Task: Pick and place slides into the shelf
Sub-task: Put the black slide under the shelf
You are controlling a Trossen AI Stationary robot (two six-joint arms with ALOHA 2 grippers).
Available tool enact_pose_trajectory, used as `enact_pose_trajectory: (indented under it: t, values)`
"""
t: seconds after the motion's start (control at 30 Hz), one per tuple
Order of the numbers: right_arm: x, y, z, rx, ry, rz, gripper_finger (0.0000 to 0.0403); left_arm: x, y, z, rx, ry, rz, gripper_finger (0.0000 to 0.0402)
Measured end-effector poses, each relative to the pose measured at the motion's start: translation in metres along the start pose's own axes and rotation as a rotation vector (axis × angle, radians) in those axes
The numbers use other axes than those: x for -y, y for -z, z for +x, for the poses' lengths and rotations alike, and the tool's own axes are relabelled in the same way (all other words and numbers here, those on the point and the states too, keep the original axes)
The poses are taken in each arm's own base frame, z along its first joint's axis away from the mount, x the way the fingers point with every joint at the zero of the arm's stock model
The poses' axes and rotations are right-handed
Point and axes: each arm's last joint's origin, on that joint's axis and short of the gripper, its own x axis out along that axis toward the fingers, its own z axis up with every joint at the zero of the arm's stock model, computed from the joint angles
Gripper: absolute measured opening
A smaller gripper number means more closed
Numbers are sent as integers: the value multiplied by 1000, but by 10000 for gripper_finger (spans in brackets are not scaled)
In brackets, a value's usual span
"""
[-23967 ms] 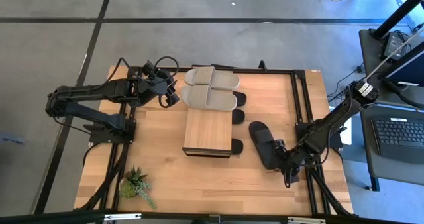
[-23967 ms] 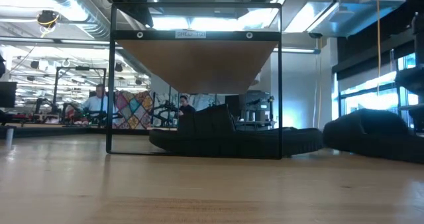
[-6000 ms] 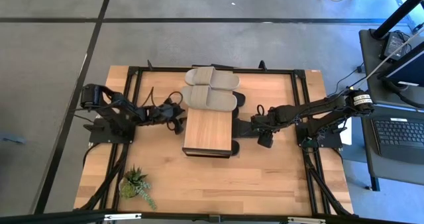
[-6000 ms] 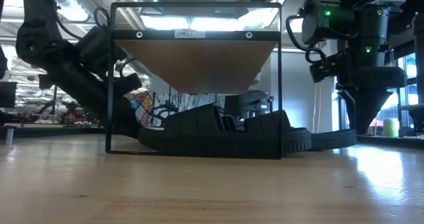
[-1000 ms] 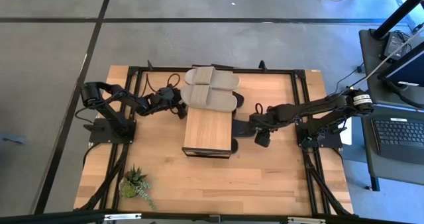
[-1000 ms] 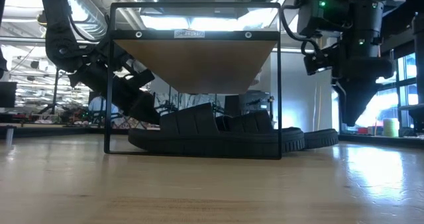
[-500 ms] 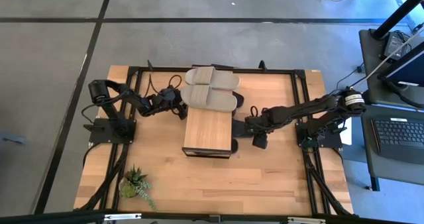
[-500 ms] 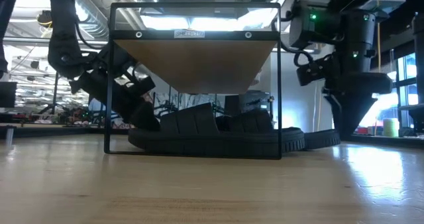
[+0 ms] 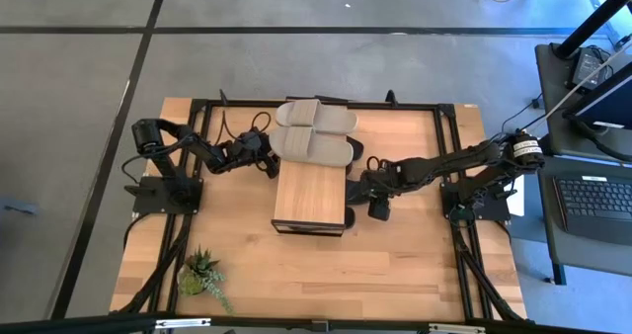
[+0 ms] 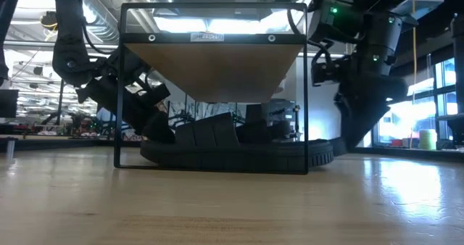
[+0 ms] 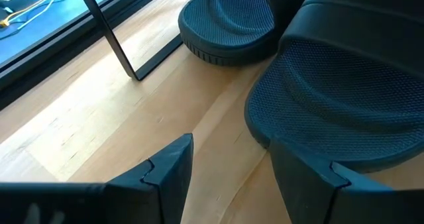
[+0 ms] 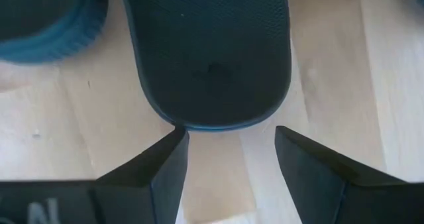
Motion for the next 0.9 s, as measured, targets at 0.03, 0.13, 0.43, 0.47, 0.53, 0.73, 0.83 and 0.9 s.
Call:
enact_pose_trajectory:
  t: [0.03, 0.13, 0.43, 0.47, 0.53, 0.73, 0.83, 0.9]
  values:
    - [1, -1, 0, 11, -1, -3, 225, 0, 0, 0, 0, 0, 0, 195]
    - [5, -6, 1, 44, -3, 0, 225, 0, 0, 0, -1, 0, 0, 195]
    - [13, -15, 1, 122, -3, -14, 225, 0, 0, 0, -2, 1, 1, 195]
    - [13, -17, 1, 134, -5, -22, 225, 0, 0, 0, -2, 1, 1, 195]
    - [13, -17, 2, 139, -5, -27, 225, 0, 0, 0, -2, 1, 5, 195]
    - [10, -23, 13, 161, -8, -49, 225, 0, 0, 0, -2, 1, 6, 195]
    - [9, -23, 20, 146, -4, -71, 225, 0, 0, 0, -3, 0, 7, 195]
    - [9, -23, 23, 125, -1, -74, 225, 0, 1, 0, -4, 0, 7, 195]
